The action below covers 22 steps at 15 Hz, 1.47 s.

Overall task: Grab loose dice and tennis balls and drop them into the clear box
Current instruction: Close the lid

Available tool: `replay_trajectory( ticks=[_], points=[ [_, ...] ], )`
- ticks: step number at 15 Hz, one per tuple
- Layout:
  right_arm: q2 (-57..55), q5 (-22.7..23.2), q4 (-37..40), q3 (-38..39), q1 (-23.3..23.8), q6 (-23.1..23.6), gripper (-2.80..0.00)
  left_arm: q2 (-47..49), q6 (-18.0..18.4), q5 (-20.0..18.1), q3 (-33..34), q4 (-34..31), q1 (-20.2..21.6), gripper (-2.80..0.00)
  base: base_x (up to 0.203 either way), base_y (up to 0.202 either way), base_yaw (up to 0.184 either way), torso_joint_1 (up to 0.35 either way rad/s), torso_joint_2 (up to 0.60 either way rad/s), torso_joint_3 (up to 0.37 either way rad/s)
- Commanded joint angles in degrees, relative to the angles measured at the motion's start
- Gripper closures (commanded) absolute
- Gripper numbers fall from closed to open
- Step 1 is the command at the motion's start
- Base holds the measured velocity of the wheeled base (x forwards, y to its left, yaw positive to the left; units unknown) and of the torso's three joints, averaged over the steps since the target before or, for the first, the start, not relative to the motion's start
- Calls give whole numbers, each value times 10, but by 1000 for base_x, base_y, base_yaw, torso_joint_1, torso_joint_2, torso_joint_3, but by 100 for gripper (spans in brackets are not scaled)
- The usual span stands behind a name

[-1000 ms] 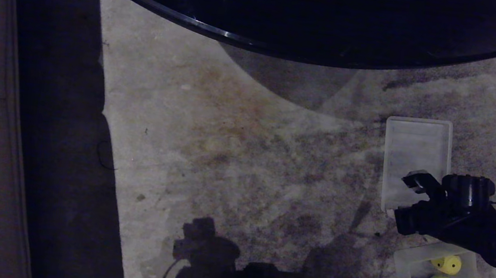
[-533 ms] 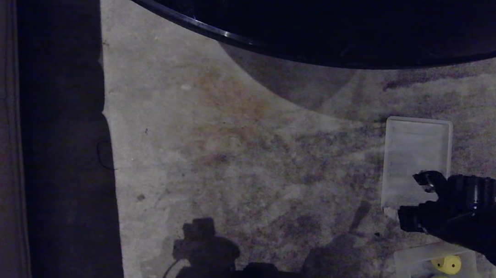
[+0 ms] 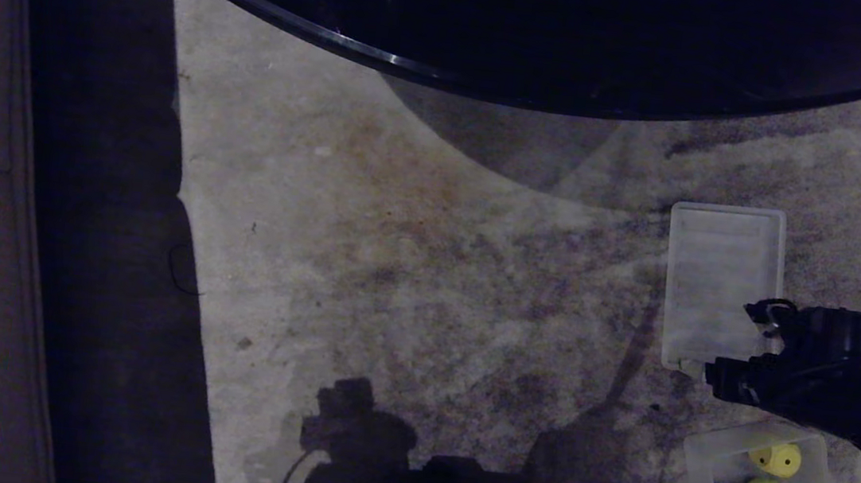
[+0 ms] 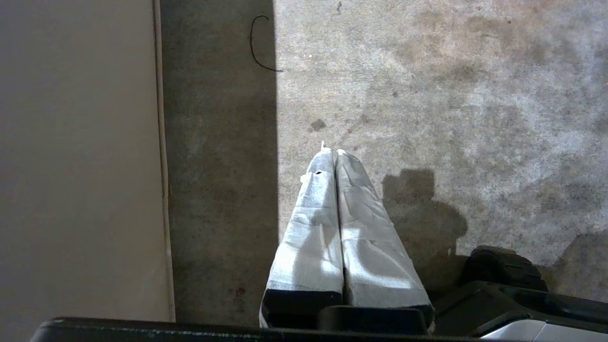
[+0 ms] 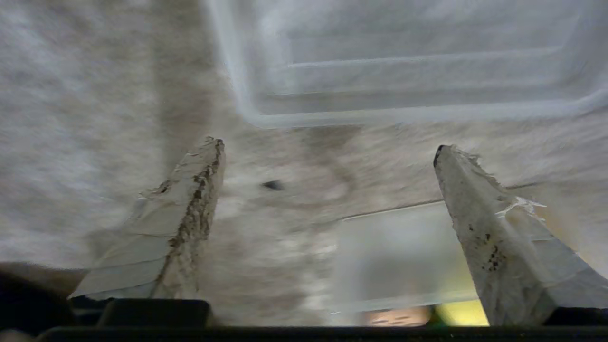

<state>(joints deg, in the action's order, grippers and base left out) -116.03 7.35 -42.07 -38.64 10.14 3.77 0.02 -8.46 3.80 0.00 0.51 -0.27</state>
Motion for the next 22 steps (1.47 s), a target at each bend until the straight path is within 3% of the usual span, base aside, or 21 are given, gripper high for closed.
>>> replay_trajectory(
  ticks=[1,7,19,22],
  points=[
    [-19,1,1,-5,7,0,-280,0,-1,1,0,0,0,0,0,0,0,0,0,0],
    [-62,0,24,-8,8,-56,-280,1,-1,1,0,0,0,0,0,0,0,0,0,0],
    [-48,1,19,-52,8,-402,-280,0,-1,1,0,0,0,0,0,0,0,0,0,0],
    [-42,-1,8,-53,10,-447,-280,1,-1,1,0,0,0,0,0,0,0,0,0,0]
  ],
)
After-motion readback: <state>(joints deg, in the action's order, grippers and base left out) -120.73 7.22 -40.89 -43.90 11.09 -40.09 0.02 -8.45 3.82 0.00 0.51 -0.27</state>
